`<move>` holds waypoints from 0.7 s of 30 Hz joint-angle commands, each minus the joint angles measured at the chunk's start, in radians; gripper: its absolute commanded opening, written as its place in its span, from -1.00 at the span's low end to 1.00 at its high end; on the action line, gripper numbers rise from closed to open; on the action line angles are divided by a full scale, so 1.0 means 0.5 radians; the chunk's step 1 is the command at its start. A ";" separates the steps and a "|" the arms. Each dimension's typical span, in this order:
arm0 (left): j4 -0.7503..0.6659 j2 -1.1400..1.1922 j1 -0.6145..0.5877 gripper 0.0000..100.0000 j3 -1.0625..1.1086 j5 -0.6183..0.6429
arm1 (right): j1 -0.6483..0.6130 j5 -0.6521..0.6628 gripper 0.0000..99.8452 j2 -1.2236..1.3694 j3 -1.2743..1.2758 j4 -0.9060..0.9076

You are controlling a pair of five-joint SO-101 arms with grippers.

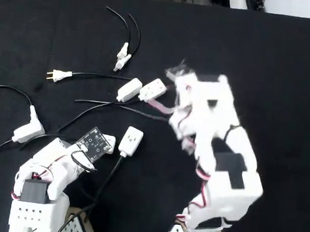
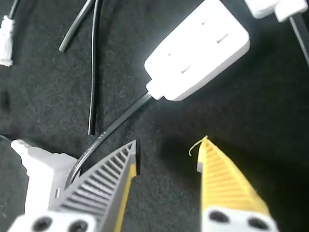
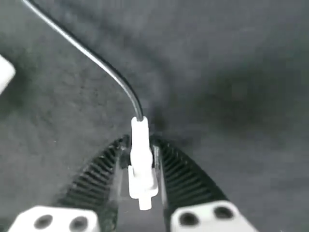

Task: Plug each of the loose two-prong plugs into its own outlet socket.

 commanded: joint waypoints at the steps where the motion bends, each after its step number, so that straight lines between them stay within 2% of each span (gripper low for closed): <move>1: 0.009 -0.009 -0.008 -0.59 0.026 -0.012 | -0.199 -0.021 -0.98 -0.183 0.296 -0.181; 5: 0.012 -0.009 -0.008 -0.59 0.026 -0.012 | -0.399 -0.018 -0.95 -0.133 0.265 -0.095; 9: 0.015 -0.009 -0.008 -0.59 0.026 -0.015 | -0.537 -0.031 -0.75 0.066 0.069 0.150; 13: 0.009 -0.009 -0.008 -0.59 0.029 -0.015 | -0.522 -0.095 -0.81 0.364 -0.213 0.264; 21: 0.006 -0.009 -0.008 -0.59 0.032 -0.018 | -0.516 -0.074 -0.83 0.852 -0.852 0.767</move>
